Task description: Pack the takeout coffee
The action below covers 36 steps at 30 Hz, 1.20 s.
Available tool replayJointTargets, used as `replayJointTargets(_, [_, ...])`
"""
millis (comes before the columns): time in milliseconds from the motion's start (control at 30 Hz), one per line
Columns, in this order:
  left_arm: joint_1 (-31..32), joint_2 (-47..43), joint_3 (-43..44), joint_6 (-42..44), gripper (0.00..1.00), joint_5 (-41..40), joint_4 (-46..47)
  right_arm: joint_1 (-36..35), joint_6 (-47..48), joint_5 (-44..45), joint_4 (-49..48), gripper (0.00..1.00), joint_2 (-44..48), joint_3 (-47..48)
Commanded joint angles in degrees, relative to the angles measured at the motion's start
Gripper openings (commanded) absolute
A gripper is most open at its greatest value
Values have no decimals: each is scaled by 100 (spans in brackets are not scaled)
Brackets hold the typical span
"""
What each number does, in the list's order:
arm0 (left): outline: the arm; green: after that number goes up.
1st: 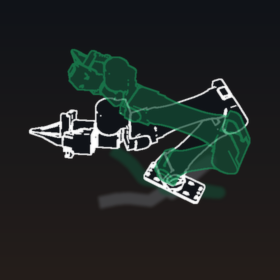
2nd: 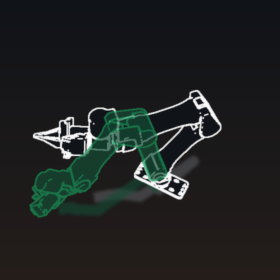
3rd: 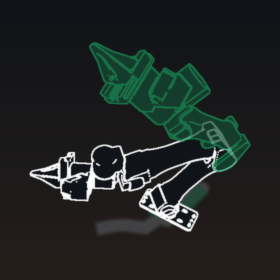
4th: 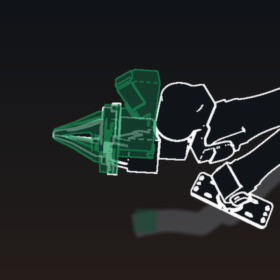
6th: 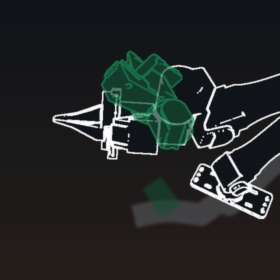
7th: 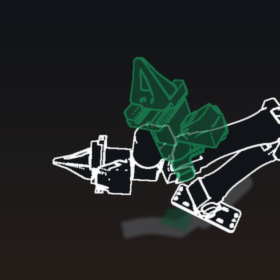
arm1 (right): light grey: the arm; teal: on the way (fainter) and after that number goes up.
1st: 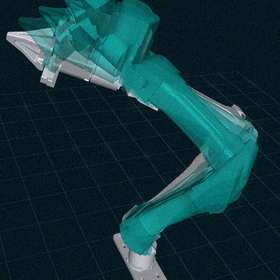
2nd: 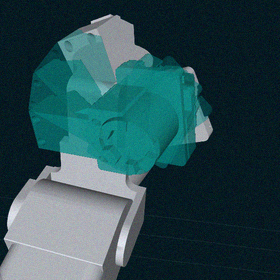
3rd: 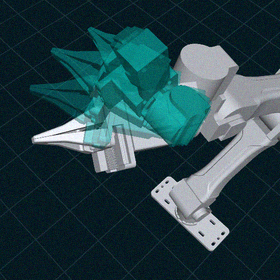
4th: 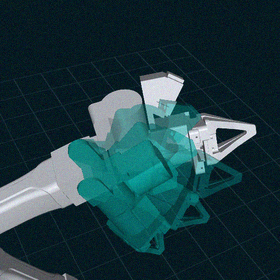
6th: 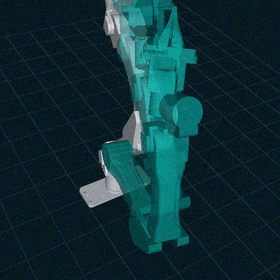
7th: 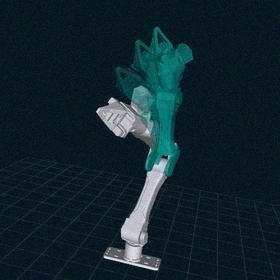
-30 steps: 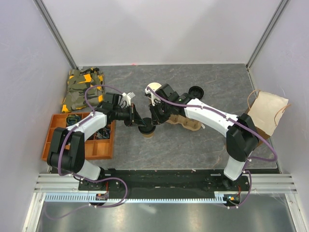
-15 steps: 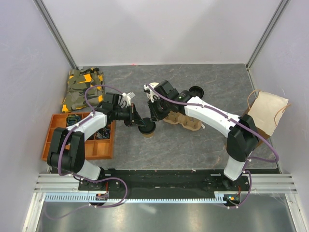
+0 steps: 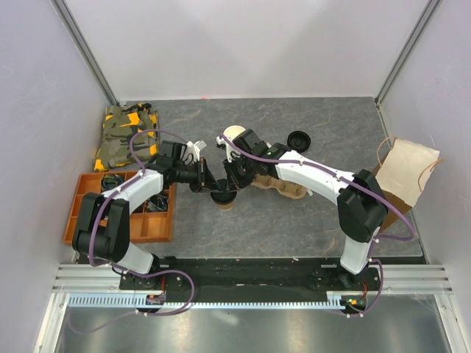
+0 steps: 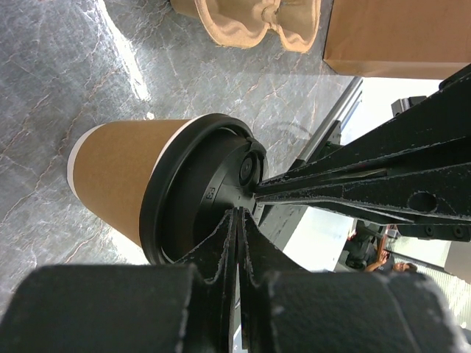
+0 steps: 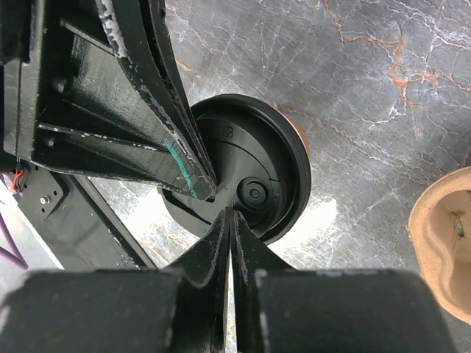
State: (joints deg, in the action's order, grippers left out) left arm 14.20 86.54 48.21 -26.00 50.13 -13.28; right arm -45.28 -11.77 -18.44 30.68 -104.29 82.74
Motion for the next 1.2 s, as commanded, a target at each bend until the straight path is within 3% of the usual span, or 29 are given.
replayJointTargets(0, [-40, 144, 57, 130, 6, -346, -158, -34, 70, 60, 412, 9, -127, 57])
replayJointTargets(300, [-31, 73, 40, 148, 6, -363, -184, -34, -18, -319, 501, 14, 313, 480])
replayJointTargets(633, [-31, 100, 66, 148, 6, -355, -184, -25, 113, 323, 527, 25, 313, 322])
replayJointTargets(933, [-31, 152, 66, 165, 6, -346, -193, -34, 17, 280, 404, 20, -249, -20])
replayJointTargets(1167, [-40, 126, 49, 200, 6, -346, -219, -16, -45, -11, 457, 19, -57, 224])
